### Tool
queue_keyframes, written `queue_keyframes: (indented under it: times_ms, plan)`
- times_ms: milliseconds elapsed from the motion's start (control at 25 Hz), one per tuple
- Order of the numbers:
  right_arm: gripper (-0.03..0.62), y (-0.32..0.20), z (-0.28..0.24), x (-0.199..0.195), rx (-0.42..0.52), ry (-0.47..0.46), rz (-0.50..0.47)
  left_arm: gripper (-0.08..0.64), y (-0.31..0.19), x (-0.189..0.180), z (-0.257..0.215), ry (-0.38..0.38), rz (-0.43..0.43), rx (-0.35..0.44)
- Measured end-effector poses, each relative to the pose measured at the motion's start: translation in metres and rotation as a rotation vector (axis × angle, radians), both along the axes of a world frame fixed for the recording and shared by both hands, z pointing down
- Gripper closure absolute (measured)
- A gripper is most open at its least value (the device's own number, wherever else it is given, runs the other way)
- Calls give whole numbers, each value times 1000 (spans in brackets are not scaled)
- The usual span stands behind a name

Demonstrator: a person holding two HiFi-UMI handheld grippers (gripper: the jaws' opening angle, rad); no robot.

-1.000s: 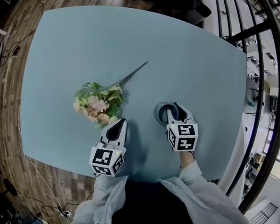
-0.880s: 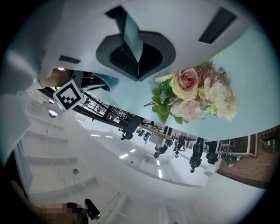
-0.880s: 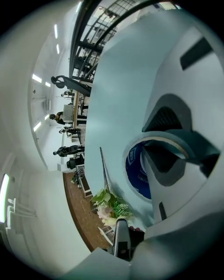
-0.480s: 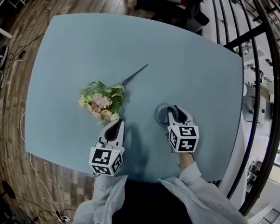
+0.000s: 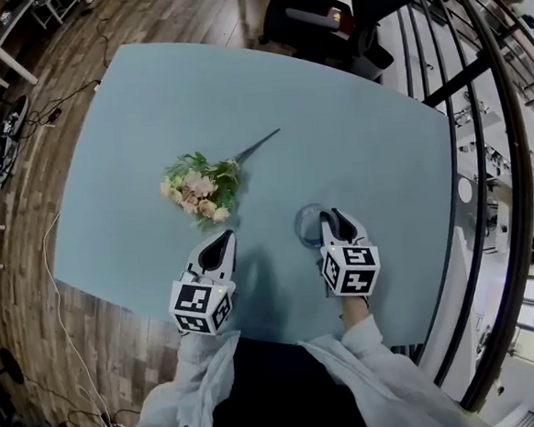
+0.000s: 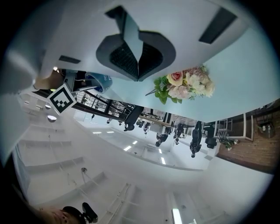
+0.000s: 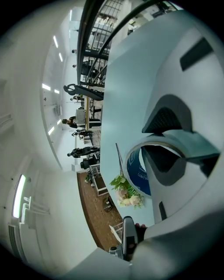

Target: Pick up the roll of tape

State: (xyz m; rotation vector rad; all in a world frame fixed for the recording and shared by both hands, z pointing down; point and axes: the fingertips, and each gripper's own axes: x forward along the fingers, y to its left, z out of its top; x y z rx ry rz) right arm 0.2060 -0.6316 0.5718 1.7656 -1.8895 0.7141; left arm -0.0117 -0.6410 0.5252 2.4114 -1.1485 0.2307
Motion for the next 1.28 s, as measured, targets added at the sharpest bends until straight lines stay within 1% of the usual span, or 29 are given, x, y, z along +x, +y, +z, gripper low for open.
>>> queue_keyframes:
  times_ms: [200,400,600,800,1040,1280]
  plan:
    - [497,16,-13,-1,52,-30,22,543,18,-3,-11,20,-7,19]
    - [497,40,-28,-6,100,-62,19,543,48,-4,-19,8,-1,41]
    - [497,67,-41,-9,144,-73,21,543,78,-11,-25,-8,-5,61]
    - [497,104,-55,-13,188,-92,26,543,112,-17,-32,-18,-8,83]
    - [497,160,-68,-21,228,-97,36,543,157,-19,-38,-22,12,109]
    - [499,211,-85,-19,284,-139,68,543,196,-18,-50,-24,26,143]
